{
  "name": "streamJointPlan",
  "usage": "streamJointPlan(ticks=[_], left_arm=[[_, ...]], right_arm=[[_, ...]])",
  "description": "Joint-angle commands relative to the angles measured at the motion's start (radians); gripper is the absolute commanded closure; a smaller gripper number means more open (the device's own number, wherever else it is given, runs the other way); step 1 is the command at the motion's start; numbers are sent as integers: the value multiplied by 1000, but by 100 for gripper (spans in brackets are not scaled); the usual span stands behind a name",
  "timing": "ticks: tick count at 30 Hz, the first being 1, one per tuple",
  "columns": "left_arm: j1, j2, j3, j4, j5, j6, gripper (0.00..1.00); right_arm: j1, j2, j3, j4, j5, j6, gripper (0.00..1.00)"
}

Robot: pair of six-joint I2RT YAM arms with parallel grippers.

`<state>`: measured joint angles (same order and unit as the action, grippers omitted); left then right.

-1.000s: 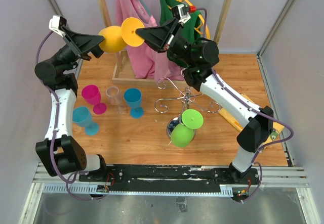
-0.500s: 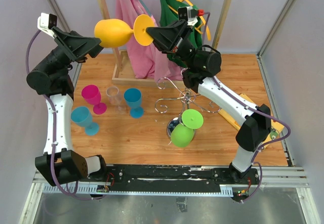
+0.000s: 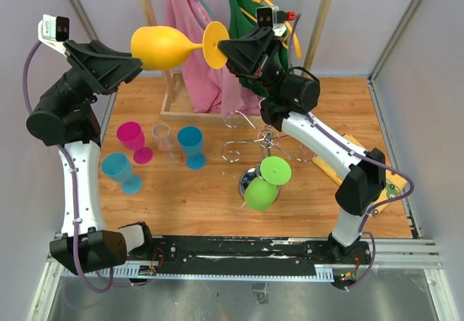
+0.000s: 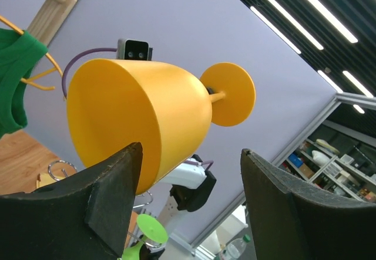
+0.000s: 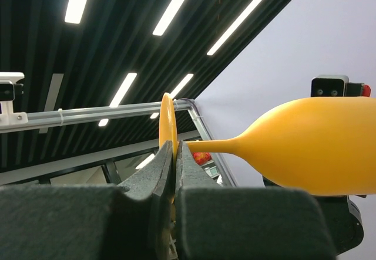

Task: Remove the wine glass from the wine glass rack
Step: Place the wine glass at the center of the board.

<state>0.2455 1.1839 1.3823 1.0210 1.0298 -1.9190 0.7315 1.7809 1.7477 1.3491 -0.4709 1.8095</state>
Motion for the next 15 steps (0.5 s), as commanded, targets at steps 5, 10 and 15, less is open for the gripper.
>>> streamJointPlan(ticks=[5,10,15], left_arm=[[-36,-60,35,27,4,11,37],[-60,-47,1,67,-10,-3,65],[-61,-34,6,94,-22,-20,98]], right_arm=[[10,-42,-74,27,-49,15,99],[15,8,-78,65,-49,49,99],[15,34,-83,113,-38,76,85]])
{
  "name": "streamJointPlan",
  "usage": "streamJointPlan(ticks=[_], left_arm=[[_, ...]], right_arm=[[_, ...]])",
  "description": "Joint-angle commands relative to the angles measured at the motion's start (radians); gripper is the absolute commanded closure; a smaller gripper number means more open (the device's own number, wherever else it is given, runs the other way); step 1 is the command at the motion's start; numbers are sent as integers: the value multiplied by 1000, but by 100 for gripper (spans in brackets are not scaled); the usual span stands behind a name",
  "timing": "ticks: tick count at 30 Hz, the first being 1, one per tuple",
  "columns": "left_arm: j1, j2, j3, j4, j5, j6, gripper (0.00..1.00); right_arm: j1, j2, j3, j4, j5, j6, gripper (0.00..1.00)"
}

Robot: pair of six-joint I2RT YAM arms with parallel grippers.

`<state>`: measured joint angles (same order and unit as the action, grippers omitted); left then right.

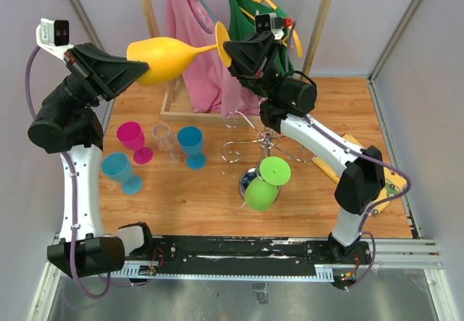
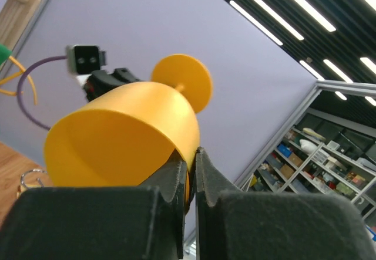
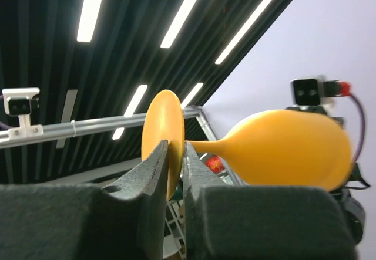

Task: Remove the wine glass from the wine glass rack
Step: Place the wine glass at the center of the board.

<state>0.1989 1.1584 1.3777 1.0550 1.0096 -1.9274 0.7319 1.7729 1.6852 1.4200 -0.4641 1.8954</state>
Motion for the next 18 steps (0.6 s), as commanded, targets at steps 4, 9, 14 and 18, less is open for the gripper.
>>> streamJointPlan(ticks=[4,9,14,18], left_arm=[[-13,-7,9,70,-6,-19,100],[-13,10,33,77,-16,-7,100],[-9,58,85,67,-36,20,100],[-2,97,148,39,-53,46,100]], right_arm=[[12,32,-35,68,-44,-28,59],[2,-27,-45,46,-78,-100,31],[-6,-116,-76,-23,-145,-180,12],[-8,-232,-165,-105,-181,-276,4]])
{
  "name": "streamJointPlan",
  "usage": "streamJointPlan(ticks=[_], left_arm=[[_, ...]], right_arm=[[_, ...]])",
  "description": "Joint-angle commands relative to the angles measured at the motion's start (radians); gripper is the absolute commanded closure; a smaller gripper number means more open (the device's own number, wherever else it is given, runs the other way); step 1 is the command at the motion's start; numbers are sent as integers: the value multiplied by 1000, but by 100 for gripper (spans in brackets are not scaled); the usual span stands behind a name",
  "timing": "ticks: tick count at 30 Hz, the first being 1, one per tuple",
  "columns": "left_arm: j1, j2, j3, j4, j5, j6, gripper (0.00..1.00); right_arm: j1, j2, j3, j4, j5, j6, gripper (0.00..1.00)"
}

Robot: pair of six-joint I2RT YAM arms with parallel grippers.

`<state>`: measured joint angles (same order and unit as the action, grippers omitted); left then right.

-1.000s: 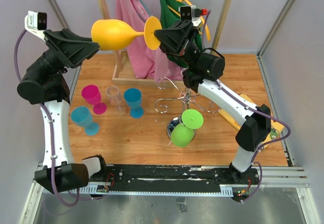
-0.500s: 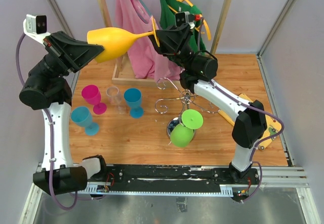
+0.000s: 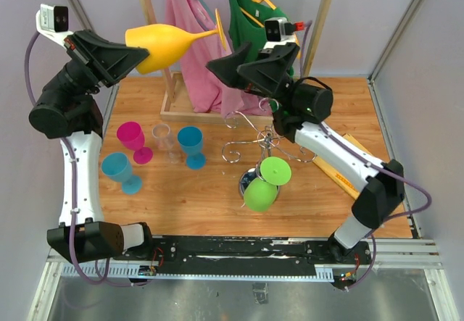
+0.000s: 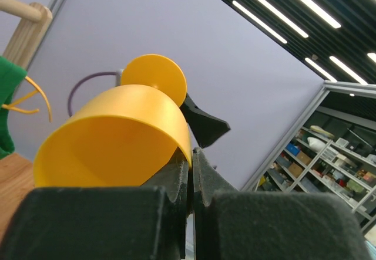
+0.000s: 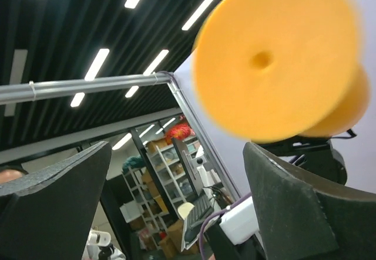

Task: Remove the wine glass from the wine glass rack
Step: Place the wine glass at the center of the board.

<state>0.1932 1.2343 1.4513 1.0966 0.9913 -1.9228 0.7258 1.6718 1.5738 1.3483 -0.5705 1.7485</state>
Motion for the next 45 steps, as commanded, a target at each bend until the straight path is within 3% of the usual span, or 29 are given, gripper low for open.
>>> streamJointPlan(ticks=[1,5,8,11,13,19,22,27,33,36,39,45], left_arm=[[3,30,89,-12,-39,49,100],[11,62,145,-80,-50,108,100],[14,81,201,-256,-28,309,100],[14,70,265,-637,-14,674,100],[13,60,321,-903,-40,923,100],[13,63,478,-1564,-230,1437,100],[12,59,512,-1778,-366,1574,100],[12,14,497,-1963,-513,1725,100],[-7,36,514,-2269,-485,1908,100],[-56,62,559,-2399,-539,2021,100],[-110,61,554,-2459,-592,2084,100],[-303,-14,389,-2460,-756,2142,100]], right_arm=[[-3,-165,-81,-60,-82,-155,2],[-12,-320,-166,-287,-116,-331,0],[-19,-463,-153,-690,-108,-584,1],[-19,-579,-37,-1251,23,-898,1],[-22,-624,28,-1507,169,-1044,1],[-25,-741,101,-1980,628,-1169,1],[-26,-795,76,-2076,803,-1165,1],[-25,-827,64,-2162,929,-1157,2],[-25,-752,158,-2342,1055,-1142,1],[-25,-689,221,-2468,1142,-1126,2],[-24,-673,223,-2523,1205,-1108,2],[-25,-644,195,-2603,1268,-1072,2]])
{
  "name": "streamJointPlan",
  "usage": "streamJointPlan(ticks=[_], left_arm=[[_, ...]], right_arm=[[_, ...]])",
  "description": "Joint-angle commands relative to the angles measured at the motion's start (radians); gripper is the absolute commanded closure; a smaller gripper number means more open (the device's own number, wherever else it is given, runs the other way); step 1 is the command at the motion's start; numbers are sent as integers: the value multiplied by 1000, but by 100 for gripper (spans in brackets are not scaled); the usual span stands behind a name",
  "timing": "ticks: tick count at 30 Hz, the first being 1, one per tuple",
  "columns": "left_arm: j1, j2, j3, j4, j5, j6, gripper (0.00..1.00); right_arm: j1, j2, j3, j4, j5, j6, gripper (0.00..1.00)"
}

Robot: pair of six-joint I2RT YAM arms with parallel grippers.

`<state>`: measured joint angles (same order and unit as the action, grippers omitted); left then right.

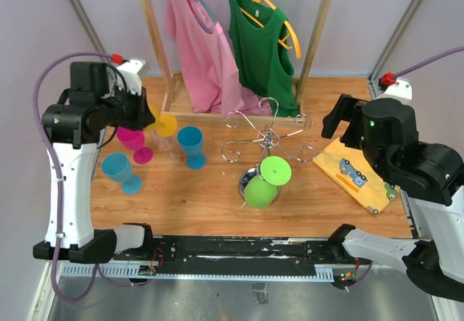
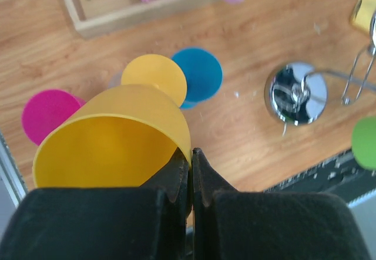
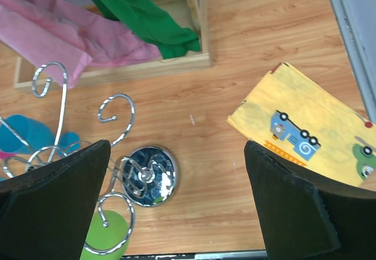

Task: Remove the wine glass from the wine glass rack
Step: Place the wine glass at the center of the board.

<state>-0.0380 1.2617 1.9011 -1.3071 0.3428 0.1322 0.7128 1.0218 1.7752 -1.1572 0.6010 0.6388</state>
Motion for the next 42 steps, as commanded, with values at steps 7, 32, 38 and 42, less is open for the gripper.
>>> streamJointPlan(ticks=[7,32,38,42], left_arm=[[-87,-56,-147,-55,-23,154,100],[-163,-312,-774,105,-67,322,100],[-162,-308,-893,238,-67,310,100],[-161,-296,-958,279,-90,316,100]], right_arm=[[-12,-18,-50,-101,101,48,1],[-14,-34,-67,-97,76,88,1],[-16,-47,-48,-104,69,96,2],[-15,-62,-39,-124,74,115,1]])
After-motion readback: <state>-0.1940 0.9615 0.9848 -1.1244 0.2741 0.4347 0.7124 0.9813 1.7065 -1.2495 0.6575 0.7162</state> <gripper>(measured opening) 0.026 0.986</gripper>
